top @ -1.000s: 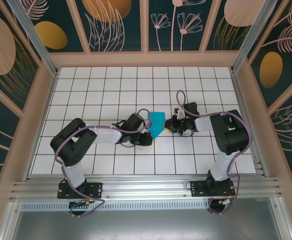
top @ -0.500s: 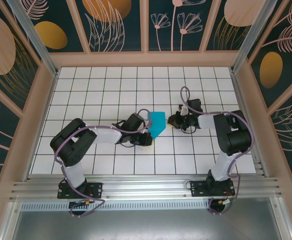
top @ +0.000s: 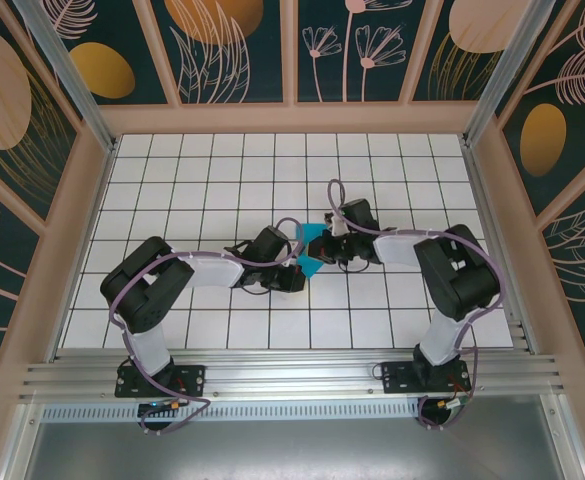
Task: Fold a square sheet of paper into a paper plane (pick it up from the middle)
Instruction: Third fold the triangle at the center of the table.
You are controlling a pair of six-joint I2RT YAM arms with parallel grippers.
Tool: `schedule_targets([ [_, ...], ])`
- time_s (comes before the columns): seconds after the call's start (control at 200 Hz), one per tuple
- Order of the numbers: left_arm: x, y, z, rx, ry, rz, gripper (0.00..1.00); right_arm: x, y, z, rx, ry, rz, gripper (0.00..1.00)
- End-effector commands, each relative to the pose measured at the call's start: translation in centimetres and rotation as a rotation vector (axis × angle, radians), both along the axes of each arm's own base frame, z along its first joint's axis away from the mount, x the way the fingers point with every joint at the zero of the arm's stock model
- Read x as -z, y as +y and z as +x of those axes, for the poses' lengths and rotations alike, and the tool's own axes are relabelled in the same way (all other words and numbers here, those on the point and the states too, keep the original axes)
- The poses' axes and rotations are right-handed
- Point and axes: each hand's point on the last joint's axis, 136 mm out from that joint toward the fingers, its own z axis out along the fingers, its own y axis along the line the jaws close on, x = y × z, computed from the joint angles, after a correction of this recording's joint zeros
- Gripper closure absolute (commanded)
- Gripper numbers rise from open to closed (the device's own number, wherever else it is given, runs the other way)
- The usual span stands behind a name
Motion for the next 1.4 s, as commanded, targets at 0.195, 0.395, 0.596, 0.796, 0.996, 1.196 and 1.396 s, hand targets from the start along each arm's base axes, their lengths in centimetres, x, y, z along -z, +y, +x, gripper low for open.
schedule_targets([
  [0.195,2.4,2.8,-1.6,-0.017,0.061,0.139,1.00,4.7,-1.6,-0.1,0.058,0.076,-0.143,0.95],
  [0.395,2.8,4.1,-3.3,-0.017,0.091,0.138,1.00,5.2,-2.0,-0.2,0.061,0.084,-0.159,0.95],
  [0.596,2.8,4.6,-4.0,-0.021,0.105,0.129,1.00,4.8,-1.7,0.1,0.052,0.075,-0.149,0.95],
  [0.796,-1.3,3.1,-2.3,-0.043,0.008,0.025,1.00,2.5,-0.7,0.9,0.030,0.031,-0.101,0.93],
  [0.996,-6.4,2.1,1.1,-0.109,-0.151,-0.025,1.00,-1.9,-0.4,2.5,0.039,-0.074,-0.079,0.90],
  [1.196,-9.6,2.4,4.9,-0.234,-0.281,-0.006,1.00,-4.5,-2.5,3.5,0.110,-0.176,-0.150,0.82],
  [1.396,-10.5,0.8,6.9,-0.252,-0.298,-0.027,0.95,-6.3,-5.9,3.7,0.227,-0.242,-0.179,0.68],
])
